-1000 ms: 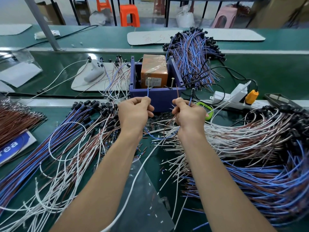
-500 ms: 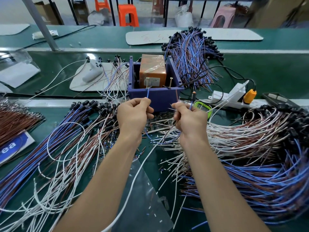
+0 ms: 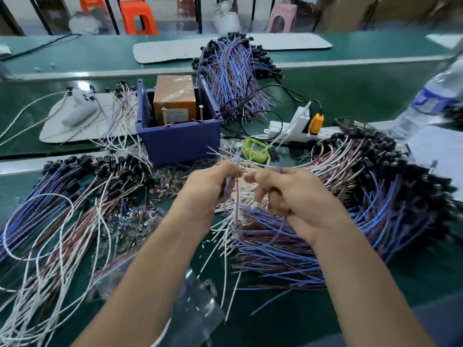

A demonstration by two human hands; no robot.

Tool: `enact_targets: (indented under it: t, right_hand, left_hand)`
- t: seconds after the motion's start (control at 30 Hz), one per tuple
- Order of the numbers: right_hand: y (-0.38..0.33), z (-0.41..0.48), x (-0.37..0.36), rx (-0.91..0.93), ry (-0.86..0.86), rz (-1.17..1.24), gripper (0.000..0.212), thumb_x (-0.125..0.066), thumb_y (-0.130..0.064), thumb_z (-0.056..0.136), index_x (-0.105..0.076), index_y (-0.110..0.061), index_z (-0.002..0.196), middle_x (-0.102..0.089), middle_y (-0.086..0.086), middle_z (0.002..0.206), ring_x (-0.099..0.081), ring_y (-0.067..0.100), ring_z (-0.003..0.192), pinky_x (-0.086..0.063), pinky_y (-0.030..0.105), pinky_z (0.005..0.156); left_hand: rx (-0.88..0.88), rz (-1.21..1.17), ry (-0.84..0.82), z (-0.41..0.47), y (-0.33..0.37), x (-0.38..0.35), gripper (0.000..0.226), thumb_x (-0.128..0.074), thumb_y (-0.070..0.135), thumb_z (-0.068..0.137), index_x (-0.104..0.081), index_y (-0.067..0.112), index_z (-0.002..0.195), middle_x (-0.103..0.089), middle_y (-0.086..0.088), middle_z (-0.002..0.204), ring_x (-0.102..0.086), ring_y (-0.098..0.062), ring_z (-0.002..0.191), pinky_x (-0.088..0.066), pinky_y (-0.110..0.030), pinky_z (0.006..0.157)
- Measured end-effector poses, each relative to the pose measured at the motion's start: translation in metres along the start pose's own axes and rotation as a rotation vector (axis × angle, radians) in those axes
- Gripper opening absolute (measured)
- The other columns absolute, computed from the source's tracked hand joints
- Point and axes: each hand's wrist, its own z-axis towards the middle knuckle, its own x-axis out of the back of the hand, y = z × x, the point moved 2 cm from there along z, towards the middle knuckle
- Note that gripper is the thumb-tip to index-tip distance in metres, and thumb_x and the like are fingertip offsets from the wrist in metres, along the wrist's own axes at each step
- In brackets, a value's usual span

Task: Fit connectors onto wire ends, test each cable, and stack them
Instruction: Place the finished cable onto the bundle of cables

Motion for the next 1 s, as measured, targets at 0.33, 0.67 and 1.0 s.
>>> enact_targets:
  t: [0.33,0.67,1.0]
  right_hand:
    - [0.004,-0.025,0.134,0.072,0.570,-0.473,0.026,-0.051,-0.002,0.094,-0.072,-0.014,0.085,-0.072,0.010,0.079,-0.061,0.017,0.060,-0.052,0.032,0.059]
    - [0.009,-0.028,0.140,-0.124,0.867,-1.288,0.023,-0.063,-0.033,0.087,-0.069,-0.011,0.093,-0.069,0.016,0.094,-0.064,0.036,0.083,-0.047,0.037,0.071]
    - [0.012,-0.024,0.033,0.295,0.630,-1.180,0.006,-0.068,-0.028,0.088,-0.065,-0.024,0.085,-0.066,-0.001,0.074,-0.055,0.024,0.070,-0.039,0.030,0.065]
  left_hand:
    - [-0.065,0.654,0.124,-0.018,-0.037,-0.044,0.019,-0.071,0.043,0.077,-0.075,0.036,0.060,-0.069,0.004,0.053,-0.072,-0.024,0.063,-0.062,-0.040,0.067]
    - [-0.241,1.071,0.189,-0.028,-0.043,-0.052,0.034,-0.069,0.050,0.086,-0.070,0.029,0.059,-0.063,0.009,0.050,-0.062,-0.012,0.055,-0.044,-0.025,0.053]
    - [-0.191,1.054,0.331,-0.025,-0.035,-0.006,0.045,-0.062,0.068,0.081,-0.066,0.031,0.055,-0.064,0.009,0.056,-0.064,-0.017,0.066,-0.041,-0.031,0.064]
